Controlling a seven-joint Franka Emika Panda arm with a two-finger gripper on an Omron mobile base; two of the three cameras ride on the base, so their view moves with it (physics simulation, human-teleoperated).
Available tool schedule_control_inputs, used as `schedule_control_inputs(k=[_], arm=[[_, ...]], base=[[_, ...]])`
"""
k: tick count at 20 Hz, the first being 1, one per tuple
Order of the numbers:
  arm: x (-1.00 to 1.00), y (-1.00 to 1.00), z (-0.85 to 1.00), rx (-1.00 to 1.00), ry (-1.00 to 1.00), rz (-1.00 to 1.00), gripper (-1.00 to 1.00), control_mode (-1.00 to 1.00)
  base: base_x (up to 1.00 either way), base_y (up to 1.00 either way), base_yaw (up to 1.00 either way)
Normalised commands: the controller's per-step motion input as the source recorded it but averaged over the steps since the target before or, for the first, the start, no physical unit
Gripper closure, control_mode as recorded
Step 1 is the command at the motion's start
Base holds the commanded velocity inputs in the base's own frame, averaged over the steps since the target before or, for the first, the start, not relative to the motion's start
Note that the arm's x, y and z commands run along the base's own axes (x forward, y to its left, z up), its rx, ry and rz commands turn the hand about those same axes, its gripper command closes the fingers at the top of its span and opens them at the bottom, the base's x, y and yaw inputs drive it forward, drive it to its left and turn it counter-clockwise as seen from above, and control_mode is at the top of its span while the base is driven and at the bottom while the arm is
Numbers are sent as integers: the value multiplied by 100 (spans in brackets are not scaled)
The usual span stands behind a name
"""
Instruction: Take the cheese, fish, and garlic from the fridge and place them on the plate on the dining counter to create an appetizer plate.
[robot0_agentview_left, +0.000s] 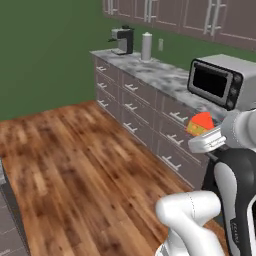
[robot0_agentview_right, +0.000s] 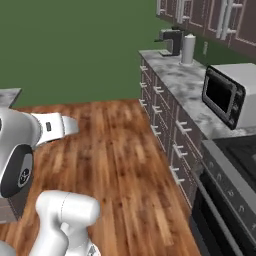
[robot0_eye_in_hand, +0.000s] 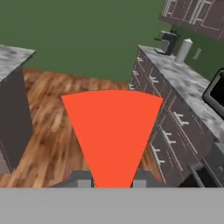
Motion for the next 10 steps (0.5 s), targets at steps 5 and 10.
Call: schedule_control_inputs(k=[5, 10], arm=[[0, 0, 0, 0, 0, 0, 100, 100], [0, 0, 0, 0, 0, 0, 100, 100]], base=[[100, 0, 40], [100, 0, 39]])
